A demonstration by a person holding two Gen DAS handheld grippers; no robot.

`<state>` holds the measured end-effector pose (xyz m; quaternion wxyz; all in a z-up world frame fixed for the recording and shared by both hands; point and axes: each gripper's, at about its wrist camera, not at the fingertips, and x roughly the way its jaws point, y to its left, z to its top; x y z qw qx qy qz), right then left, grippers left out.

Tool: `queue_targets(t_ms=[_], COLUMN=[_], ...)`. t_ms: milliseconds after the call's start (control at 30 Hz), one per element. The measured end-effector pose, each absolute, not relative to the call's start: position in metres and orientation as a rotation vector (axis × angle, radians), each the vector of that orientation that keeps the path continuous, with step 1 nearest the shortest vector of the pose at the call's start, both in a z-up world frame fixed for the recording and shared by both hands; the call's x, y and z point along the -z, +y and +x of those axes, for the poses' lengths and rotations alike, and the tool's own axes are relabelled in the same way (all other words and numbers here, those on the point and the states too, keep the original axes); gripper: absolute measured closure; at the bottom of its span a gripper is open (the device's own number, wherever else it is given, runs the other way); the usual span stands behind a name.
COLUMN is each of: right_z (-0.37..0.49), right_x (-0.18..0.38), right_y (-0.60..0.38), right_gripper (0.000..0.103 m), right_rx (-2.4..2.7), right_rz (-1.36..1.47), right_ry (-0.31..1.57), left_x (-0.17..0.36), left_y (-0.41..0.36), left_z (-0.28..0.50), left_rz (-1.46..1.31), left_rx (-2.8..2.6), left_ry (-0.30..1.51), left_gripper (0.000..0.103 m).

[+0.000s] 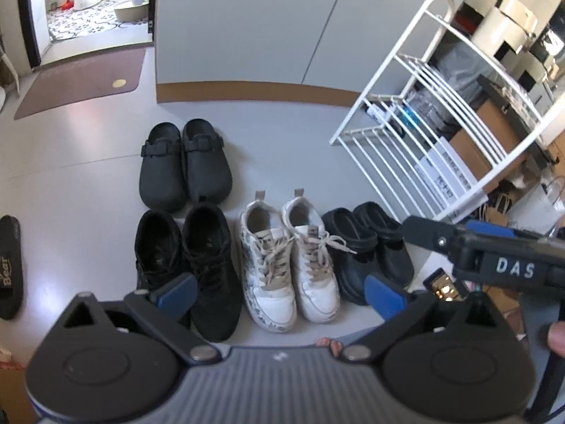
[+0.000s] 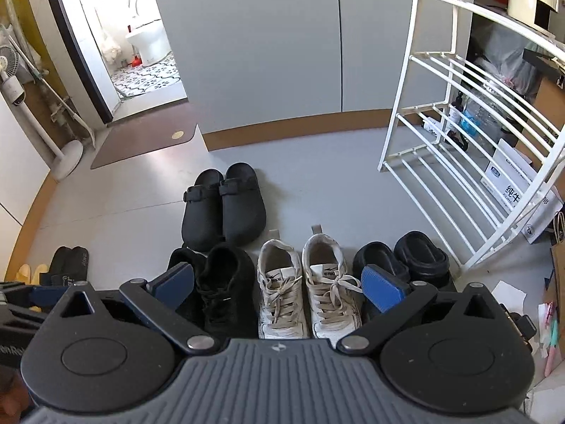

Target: Organize scattered shoes

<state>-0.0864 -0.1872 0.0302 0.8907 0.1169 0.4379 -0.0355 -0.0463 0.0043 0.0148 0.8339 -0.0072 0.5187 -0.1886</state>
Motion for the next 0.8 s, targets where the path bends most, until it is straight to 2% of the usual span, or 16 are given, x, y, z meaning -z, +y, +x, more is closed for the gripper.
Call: queue_targets(t_ms=[233,800], right_z=[-0.087,-0.09], right_x=[-0.018,-0.015], right_y=[-0.19,-0.2], right_gripper=[0.0,0.0], right_rx=[0.099,0.155], right_rz=[0.273,0.329], right_ry=[0.971,0.985], left_x=[-0.004,-0.014], left_y=[0.016,0.01], left_z=[-0.058,-0.06], left_rz=[-0.059,-0.011], left_rx=[0.397,0.389], left_ry=[1.151,1.103], left_gripper=[0.0,0.0])
